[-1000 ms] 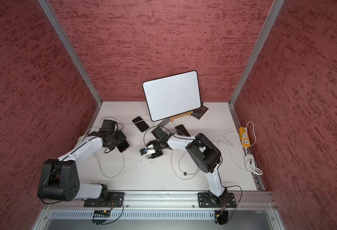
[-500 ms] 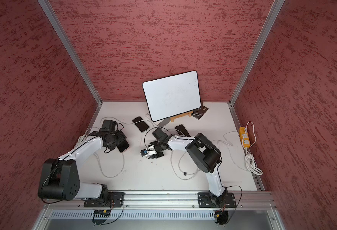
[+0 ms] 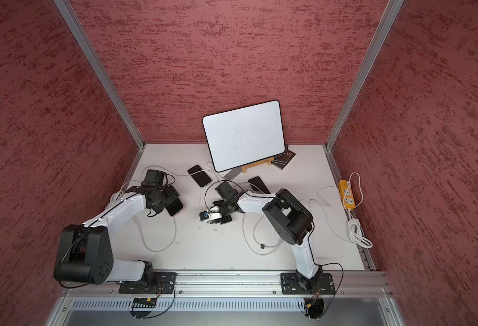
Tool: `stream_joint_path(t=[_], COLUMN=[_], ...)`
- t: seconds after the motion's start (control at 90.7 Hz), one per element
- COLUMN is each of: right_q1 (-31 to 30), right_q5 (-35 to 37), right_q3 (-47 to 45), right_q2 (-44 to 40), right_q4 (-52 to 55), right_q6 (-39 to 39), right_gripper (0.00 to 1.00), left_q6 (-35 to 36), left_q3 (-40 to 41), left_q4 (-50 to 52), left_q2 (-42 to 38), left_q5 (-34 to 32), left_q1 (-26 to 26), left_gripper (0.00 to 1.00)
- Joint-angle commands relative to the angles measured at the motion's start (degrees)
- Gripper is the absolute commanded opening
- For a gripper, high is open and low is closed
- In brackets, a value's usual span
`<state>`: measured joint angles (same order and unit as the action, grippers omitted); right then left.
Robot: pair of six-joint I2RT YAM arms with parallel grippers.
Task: Plug the charging cable into the phone
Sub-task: Pick up the charging cable from the center of the board.
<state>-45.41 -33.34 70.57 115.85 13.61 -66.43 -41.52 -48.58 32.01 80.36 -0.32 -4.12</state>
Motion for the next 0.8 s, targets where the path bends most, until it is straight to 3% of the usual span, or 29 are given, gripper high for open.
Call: stream_joint_path(t=[0.0, 0.43, 0.794], right_q1=[0.42, 0.41, 0.41], right_q5=[-0.54, -0.54, -1.80], right_q3=[1.55, 1.88, 1.68], right_q2=[1.04, 1.22, 0.92], right_q4=[1.32, 1.52, 0.81], right_q6=[0.50, 0.64, 0.86], right_gripper=[0.31, 0.35, 0.27], left_q6=[0.21, 0.22, 0.22], left_q3=[-0.23, -0.21, -0.12], left_q4=[-1.78, -1.82, -1.97], left_q2=[0.48, 0.77, 1.16], left_q5=[-0.52, -0.52, -0.51], left_q1=[0.49, 0.49, 0.42], left_gripper=[0.00, 0.00, 0.00])
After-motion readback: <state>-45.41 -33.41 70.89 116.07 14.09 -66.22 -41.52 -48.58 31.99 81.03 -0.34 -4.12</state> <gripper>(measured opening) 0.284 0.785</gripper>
